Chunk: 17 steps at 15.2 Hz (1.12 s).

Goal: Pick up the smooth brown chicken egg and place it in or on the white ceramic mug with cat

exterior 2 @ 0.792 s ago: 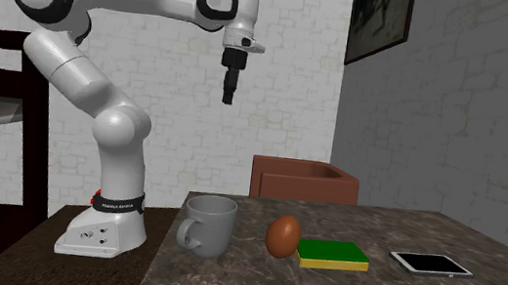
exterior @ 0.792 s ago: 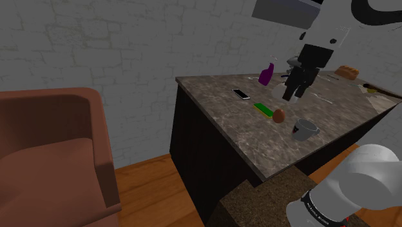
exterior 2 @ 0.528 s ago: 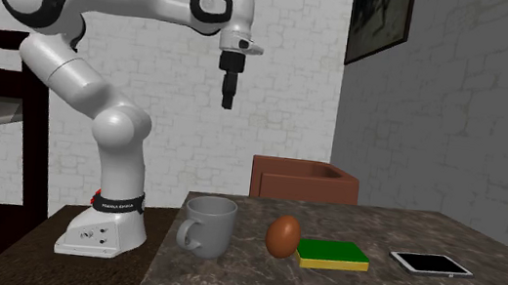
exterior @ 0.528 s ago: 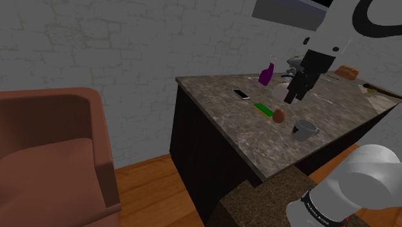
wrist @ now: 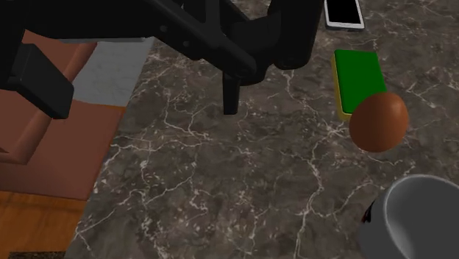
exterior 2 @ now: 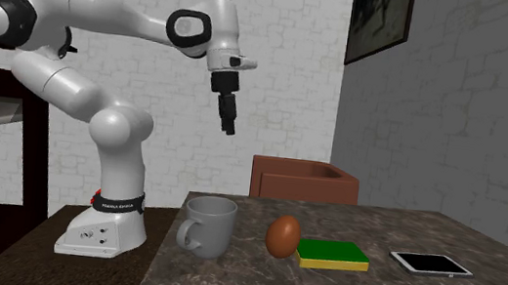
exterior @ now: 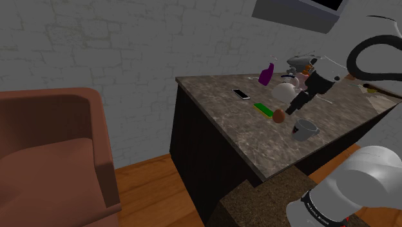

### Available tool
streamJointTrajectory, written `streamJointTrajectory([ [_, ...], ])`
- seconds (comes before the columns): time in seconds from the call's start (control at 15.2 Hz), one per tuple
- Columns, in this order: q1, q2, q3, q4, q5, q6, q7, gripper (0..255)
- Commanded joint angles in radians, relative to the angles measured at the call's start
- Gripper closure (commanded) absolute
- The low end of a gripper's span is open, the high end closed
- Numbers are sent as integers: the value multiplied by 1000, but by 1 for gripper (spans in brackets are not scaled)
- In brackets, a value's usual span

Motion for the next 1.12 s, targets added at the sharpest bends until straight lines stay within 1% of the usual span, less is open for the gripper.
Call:
streamJointTrajectory([
  [0.0,-26,-37,-51,-59,-41,75,-54,0],
  [0.2,-70,-50,-144,-135,-105,212,-139,0],
  [0.33,-99,-37,-214,-175,-147,312,-200,0],
  [0.53,-131,19,-331,-215,-205,479,-297,0],
  [0.66,-136,79,-417,-227,-235,600,-367,0],
  [0.79,-120,153,-512,-227,-254,723,-440,0],
  [0.86,-102,192,-565,-222,-259,784,-479,0],
  [0.99,-42,269,-681,-203,-256,902,-561,0],
  [1.06,2,304,-746,-190,-249,957,-605,0],
])
